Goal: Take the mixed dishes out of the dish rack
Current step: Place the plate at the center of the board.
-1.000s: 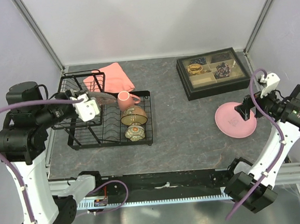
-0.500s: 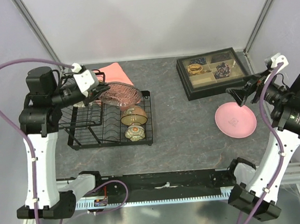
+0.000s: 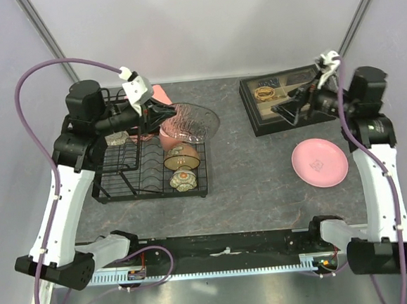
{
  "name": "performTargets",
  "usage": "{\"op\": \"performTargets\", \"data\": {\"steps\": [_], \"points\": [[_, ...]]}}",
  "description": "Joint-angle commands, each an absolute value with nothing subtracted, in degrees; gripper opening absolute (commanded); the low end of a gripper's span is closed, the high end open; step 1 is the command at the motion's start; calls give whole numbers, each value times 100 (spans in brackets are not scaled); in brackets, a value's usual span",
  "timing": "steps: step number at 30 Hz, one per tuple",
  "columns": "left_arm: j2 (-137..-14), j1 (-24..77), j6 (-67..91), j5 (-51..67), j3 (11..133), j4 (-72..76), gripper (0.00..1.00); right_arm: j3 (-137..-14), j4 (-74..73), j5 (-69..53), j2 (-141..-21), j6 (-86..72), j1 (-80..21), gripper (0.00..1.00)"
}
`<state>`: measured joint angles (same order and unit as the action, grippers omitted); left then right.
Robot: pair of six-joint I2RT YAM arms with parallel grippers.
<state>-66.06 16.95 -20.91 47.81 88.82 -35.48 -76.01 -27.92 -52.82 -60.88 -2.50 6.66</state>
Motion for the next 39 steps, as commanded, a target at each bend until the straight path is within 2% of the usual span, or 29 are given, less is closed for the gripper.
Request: {"op": "performTargets", "data": {"steps": [1, 11, 21, 30, 39], "points": [[-6767, 2030, -1346, 4290, 8877, -2866, 2, -7848, -2707, -4193, -6380, -106, -112, 95], [-7321, 2469, -1239, 3455, 8903, -2593, 2, -7998, -3242, -4069, -6706, 615, -1335, 93], [-7699, 2759, -1292, 3243, 9027, -2566, 2, -8314, -3647, -3508, -7022, 1055, -2496, 86], [-7655, 2979, -1230, 3296, 8728, -2522, 2, -8517, -3656, -2919, -7286, 1239, -2786, 71], [-7611, 3120, -1336, 3331, 8403, -2531, 2, -8675, -3665, -2497, -7462, 1239, -2909, 42]]}}
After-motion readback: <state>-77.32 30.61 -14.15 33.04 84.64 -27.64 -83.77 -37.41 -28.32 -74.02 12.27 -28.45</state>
